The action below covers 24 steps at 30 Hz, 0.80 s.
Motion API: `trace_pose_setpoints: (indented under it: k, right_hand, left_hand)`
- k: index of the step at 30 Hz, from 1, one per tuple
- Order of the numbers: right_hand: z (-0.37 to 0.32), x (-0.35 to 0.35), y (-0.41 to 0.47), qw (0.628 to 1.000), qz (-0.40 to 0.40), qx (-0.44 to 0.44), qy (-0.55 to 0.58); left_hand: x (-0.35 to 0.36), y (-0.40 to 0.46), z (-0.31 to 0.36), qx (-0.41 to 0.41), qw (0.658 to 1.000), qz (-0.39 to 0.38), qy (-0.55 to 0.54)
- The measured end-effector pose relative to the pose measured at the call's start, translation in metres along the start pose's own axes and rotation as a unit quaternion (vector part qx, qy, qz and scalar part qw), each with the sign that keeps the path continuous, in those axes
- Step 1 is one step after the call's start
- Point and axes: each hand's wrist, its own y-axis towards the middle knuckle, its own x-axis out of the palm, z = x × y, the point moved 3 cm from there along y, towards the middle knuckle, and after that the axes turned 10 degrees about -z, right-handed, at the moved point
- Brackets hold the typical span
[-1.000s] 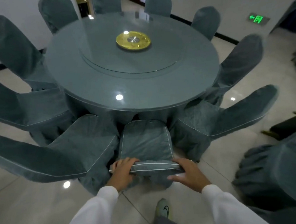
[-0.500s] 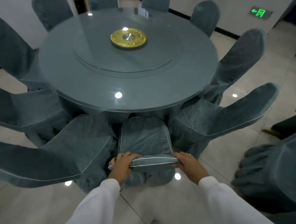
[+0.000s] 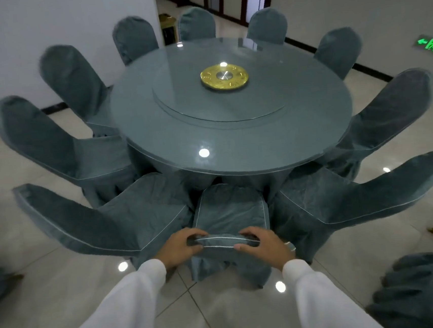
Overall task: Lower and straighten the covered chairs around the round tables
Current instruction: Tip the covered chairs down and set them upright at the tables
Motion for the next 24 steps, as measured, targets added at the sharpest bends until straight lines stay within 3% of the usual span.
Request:
trace_pose_setpoints:
  k: [6, 13, 24]
  right_hand:
    - [-0.066, 0.025, 0.039, 0.998, -0.009, -0.057, -0.029]
    - [-0.174, 0.101, 0.097, 0.989, 0.001, -0.125, -0.083]
    - [-0.32, 0.221, 0.191, 0.984, -0.001, -0.163, -0.073]
  left_hand:
    - [-0.035, -0.044, -0.036, -0.009, 0.992, 0.099, -0.084]
    - [-0.108, -0.108, -0.117, -0.02, 0.955, 0.213, -0.203]
    - [-0.237, -0.197, -0.226, -0.002, 0.938, 0.282, -0.201]
